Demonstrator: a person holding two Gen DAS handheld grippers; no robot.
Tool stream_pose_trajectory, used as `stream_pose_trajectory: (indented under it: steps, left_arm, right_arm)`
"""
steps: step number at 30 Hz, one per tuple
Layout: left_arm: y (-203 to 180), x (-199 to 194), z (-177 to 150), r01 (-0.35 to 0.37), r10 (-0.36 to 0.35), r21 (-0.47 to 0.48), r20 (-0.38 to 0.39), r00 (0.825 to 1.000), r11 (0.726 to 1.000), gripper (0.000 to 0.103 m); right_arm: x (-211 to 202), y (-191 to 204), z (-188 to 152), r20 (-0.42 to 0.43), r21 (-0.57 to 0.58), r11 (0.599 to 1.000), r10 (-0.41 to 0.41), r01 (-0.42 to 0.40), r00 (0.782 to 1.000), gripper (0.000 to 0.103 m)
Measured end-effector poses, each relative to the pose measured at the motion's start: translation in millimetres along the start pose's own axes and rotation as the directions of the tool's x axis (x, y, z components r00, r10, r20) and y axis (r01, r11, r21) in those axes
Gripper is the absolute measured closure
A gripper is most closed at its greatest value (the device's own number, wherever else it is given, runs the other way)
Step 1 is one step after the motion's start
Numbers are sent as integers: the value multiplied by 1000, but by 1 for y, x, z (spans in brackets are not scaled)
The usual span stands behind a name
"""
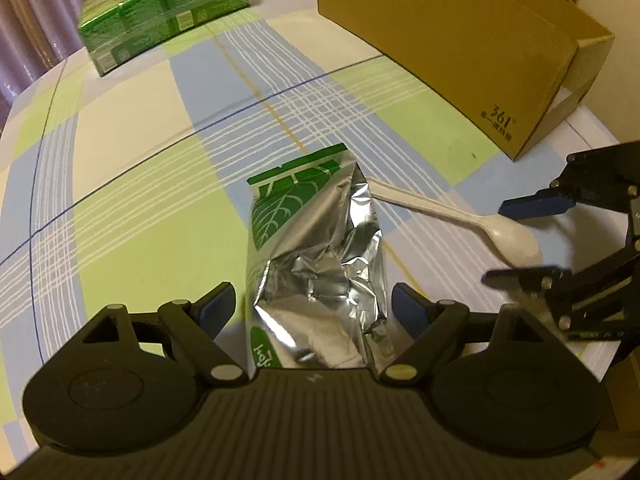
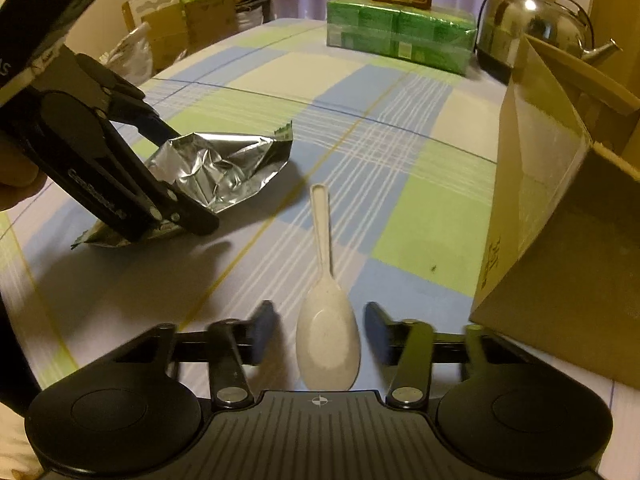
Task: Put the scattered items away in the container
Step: 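Lift foil tea bag with left gripper while right gripper lifts spoon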
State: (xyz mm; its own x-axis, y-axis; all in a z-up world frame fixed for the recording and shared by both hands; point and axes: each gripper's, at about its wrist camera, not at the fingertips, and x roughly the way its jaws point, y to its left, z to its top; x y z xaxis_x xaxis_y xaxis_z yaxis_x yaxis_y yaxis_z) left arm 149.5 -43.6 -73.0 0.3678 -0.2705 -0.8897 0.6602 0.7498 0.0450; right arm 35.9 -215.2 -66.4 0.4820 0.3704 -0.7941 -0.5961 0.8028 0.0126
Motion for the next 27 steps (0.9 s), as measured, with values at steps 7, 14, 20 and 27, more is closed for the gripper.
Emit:
stream_pose_trajectory:
  steps: [7, 14, 20, 27]
  left_arm:
    - [-4, 7, 2, -5, 5, 13, -34, 999, 1000, 20]
    - [-5, 8, 5, -7, 8, 20, -45, 999, 1000, 19]
    - [-3, 11, 10, -4, 4, 12, -55, 998, 1000, 25]
    - [-1, 6, 11, -14, 15, 7, -54, 998, 1000, 52]
  right_arm:
    - [-3, -4, -2, 6, -4, 1000, 2, -2, 1000, 74]
    - [-14, -8, -9, 24, 24, 1000, -15, 14, 1000, 74]
    - [-21, -12, -15, 32, 65, 998, -29, 27, 999, 74]
    - [-27, -16, -19, 43, 97, 995, -30, 26, 999, 74]
